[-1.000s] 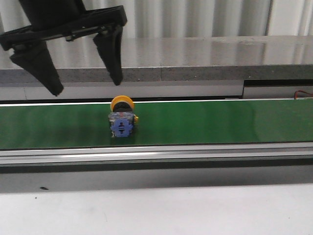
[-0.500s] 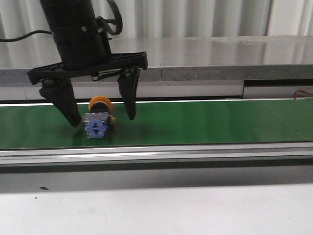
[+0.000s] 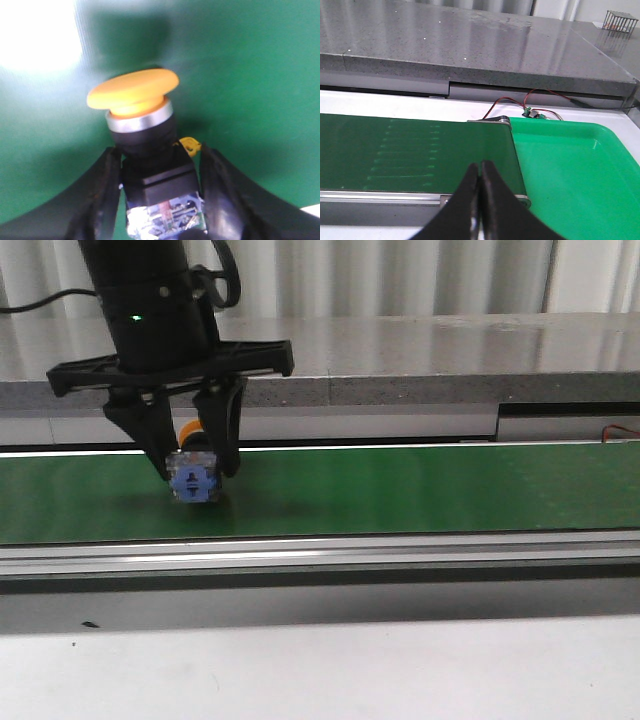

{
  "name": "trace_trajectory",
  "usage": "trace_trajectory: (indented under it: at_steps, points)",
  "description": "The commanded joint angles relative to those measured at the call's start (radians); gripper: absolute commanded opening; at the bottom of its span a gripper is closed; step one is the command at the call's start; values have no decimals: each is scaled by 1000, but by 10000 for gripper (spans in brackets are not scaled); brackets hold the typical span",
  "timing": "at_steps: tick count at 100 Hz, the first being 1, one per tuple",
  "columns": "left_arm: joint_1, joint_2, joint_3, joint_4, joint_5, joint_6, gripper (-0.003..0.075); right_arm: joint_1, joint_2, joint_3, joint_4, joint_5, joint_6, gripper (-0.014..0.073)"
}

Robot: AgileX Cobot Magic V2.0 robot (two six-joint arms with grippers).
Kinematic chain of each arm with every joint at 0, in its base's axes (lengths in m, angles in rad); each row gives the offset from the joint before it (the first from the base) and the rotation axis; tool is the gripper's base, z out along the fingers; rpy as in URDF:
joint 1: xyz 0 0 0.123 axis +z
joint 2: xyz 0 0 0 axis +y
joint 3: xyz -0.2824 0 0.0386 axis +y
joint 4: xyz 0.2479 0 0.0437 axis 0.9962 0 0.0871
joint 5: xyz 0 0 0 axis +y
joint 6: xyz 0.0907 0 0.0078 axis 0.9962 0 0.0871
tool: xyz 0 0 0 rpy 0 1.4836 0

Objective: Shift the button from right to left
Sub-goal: 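Lift the button with the left gripper toward the blue tray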

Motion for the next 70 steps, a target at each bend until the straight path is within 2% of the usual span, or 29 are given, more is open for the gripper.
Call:
trace_trajectory:
  at_steps: [1,20,35,70]
  points:
    - [0,-86,-48,29,-14,-8,63,-2,12,-27,5,-87,-10,-68]
    - [38,-127,-85,59,23,11,62,-2,12,-25,5,-87,-10,-68]
    - [109,-139,-107,87,91,83,62,-2,12,-25,5,-87,-10,-68]
    - [378,-139,-107,87,171,311,63,-2,12,-25,5,-87,-10,-68]
